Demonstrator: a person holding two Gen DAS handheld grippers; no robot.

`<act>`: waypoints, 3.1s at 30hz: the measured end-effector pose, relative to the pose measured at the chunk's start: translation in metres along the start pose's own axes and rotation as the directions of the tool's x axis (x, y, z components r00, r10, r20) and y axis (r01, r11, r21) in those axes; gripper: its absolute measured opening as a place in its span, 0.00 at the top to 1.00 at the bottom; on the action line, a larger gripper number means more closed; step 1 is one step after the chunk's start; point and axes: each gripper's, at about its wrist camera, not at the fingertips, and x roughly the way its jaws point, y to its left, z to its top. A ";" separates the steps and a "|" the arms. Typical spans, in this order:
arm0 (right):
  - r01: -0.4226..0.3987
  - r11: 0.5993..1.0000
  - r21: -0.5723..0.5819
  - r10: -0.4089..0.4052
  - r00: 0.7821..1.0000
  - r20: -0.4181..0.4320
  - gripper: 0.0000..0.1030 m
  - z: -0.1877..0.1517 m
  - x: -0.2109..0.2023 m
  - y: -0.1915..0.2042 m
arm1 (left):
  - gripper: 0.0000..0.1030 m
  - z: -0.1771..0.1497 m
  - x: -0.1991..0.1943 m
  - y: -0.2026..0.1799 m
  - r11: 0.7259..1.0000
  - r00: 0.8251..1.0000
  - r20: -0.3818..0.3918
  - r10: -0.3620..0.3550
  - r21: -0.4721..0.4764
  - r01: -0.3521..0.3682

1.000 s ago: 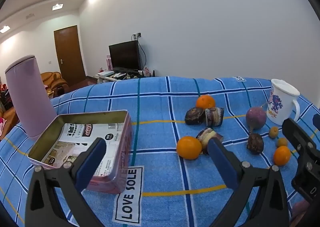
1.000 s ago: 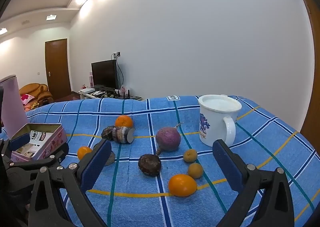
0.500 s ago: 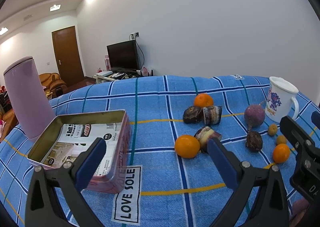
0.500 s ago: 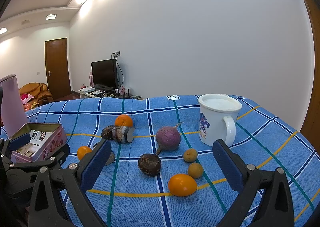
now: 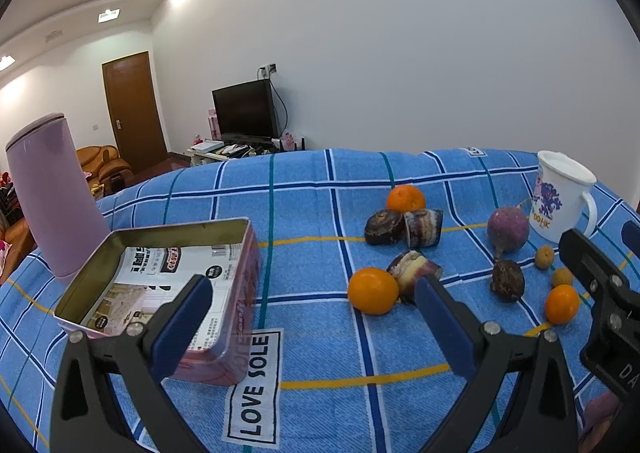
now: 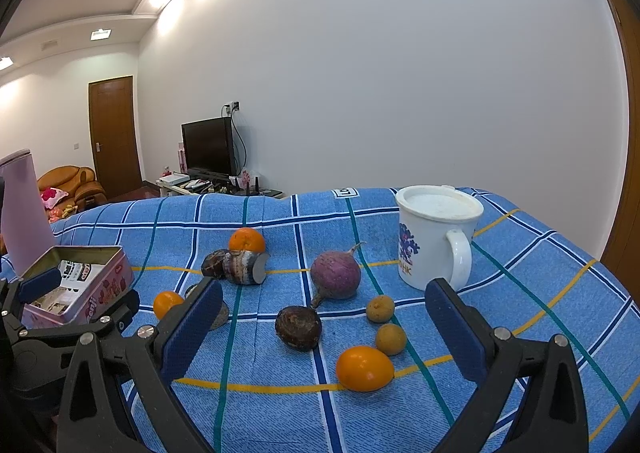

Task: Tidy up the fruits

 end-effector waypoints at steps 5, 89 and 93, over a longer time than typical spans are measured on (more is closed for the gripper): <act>0.001 1.000 0.000 -0.001 1.000 0.000 0.01 0.000 -0.001 0.000 | 0.00 0.000 0.000 0.000 1.000 1.000 0.000 -0.001 0.001 0.001; -0.197 0.959 0.202 0.267 0.865 -0.426 0.60 -0.026 0.049 -0.069 | 0.00 -0.007 0.011 -0.021 0.974 0.966 -0.148 -0.213 0.041 0.221; -0.174 0.948 0.266 0.253 0.921 -0.298 0.60 -0.007 0.036 -0.096 | 0.00 0.002 0.003 -0.039 0.966 0.968 -0.099 -0.230 0.096 0.239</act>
